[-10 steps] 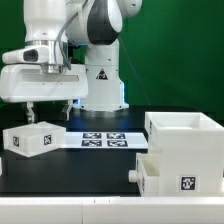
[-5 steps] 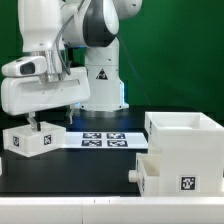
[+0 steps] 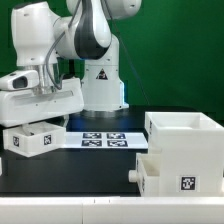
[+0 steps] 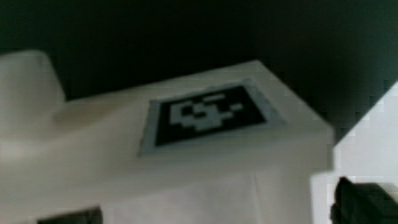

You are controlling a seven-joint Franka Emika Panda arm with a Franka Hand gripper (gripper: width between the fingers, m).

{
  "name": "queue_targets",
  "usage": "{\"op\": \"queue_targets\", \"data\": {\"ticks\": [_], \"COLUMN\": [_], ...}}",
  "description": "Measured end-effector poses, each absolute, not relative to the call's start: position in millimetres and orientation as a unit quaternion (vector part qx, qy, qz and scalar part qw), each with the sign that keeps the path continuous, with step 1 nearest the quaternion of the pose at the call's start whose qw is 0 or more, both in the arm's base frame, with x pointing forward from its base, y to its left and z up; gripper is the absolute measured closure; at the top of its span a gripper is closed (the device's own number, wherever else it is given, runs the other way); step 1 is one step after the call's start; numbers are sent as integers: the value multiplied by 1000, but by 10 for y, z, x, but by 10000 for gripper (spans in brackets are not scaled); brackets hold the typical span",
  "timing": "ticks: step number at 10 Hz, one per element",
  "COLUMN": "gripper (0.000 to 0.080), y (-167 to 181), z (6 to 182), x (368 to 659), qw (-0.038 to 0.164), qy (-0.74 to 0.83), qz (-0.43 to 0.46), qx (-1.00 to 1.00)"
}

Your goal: Assemble drawer

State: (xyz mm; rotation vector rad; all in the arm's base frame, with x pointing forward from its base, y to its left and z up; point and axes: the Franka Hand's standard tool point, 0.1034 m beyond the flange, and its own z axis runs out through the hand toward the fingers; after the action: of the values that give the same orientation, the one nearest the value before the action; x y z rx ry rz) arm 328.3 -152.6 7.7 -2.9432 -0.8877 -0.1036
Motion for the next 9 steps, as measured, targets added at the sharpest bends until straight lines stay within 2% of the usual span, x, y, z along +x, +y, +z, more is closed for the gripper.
{"op": "queue_targets", "data": {"ticks": [2, 3, 4, 5, 6, 9], "gripper": [157, 337, 337, 514, 731, 766], "y": [-1521, -1521, -1521, -1521, -1518, -1286], "z": [76, 76, 76, 76, 82, 228], "x": [3283, 3283, 3283, 3282, 3296, 3618], "qw": [33, 33, 33, 33, 34, 59], "qy": [-289, -289, -289, -289, -290, -337], "qz": [-33, -33, -33, -33, -33, -23], "qx": [-956, -956, -956, -956, -956, -939]}}
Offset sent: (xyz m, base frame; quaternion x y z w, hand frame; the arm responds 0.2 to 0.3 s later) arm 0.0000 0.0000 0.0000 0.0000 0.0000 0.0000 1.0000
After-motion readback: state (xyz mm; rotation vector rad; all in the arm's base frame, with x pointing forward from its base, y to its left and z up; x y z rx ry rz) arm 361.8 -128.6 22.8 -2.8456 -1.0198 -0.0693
